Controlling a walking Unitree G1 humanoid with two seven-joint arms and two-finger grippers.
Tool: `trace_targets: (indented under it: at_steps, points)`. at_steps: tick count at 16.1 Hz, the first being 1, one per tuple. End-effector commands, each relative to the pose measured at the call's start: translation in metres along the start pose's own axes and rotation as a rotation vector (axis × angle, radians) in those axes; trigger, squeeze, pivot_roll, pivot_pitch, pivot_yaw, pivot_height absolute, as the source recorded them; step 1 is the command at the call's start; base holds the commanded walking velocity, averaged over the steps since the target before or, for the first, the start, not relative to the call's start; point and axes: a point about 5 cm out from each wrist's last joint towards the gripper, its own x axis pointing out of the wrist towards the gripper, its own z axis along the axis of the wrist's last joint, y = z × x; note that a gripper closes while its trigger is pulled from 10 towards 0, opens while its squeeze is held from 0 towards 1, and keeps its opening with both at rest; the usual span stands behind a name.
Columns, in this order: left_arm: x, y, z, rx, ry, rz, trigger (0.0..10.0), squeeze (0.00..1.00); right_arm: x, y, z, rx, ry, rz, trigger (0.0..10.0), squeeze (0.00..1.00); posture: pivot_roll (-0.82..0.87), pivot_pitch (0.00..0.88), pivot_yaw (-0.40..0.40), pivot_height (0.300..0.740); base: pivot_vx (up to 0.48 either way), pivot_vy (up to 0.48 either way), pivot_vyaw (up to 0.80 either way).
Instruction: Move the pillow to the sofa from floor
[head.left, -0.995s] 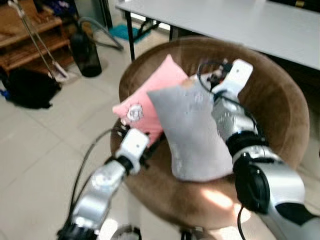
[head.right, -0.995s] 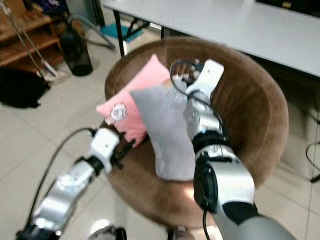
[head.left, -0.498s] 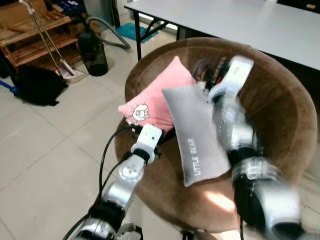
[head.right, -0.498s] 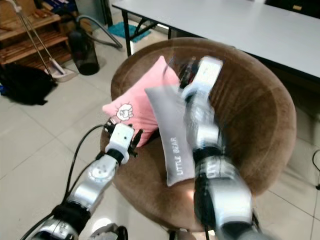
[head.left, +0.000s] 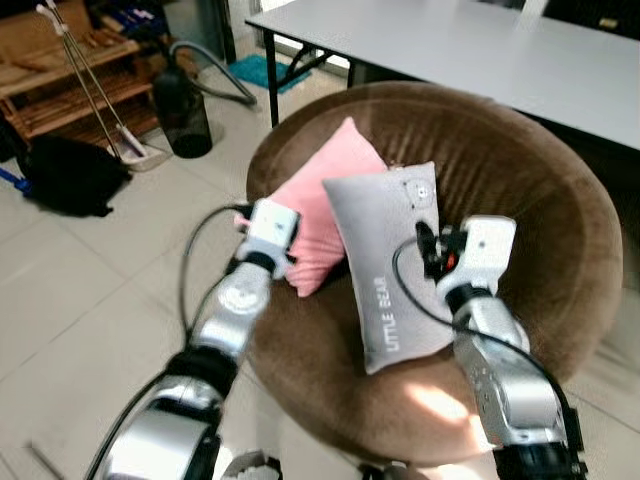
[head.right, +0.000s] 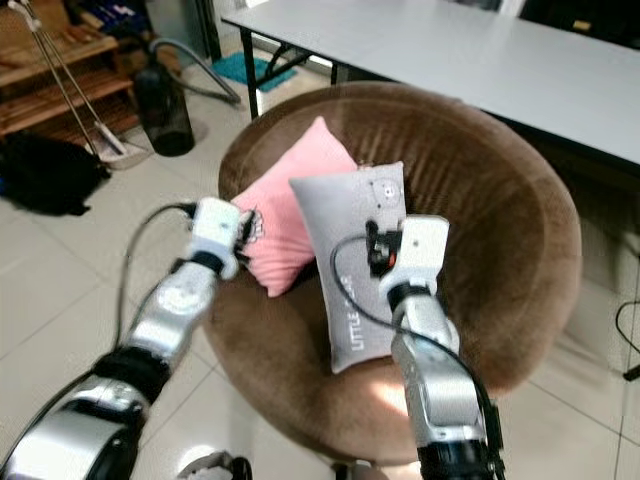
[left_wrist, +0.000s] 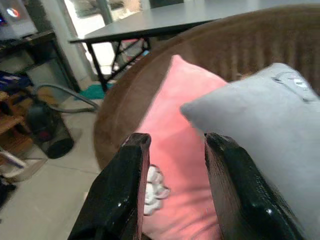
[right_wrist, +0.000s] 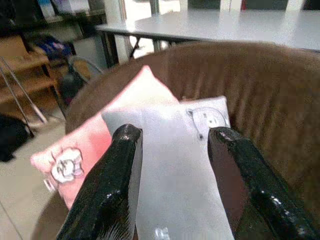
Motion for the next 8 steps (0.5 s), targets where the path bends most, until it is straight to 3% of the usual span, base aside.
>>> trace_targets:
  at_steps: [1, 8]
  points:
    - [-0.0009, 0.0031, -0.0023, 0.004, 0.003, 0.017, 10.0, 0.0, 0.0006, 0.0003, 0.0102, -0.011, -0.019, -0.014, 10.0, 0.0, 0.01, 0.046, -0.02, 0.74, 0.0, 0.416, 0.0]
    - [0.0027, 0.001, -0.0009, 0.01, -0.007, 0.005, 10.0, 0.0, 0.0007, 0.0002, 0.0142, -0.051, 0.011, -0.016, 10.0, 0.0, 0.01, 0.033, -0.025, 0.74, 0.0, 0.417, 0.0]
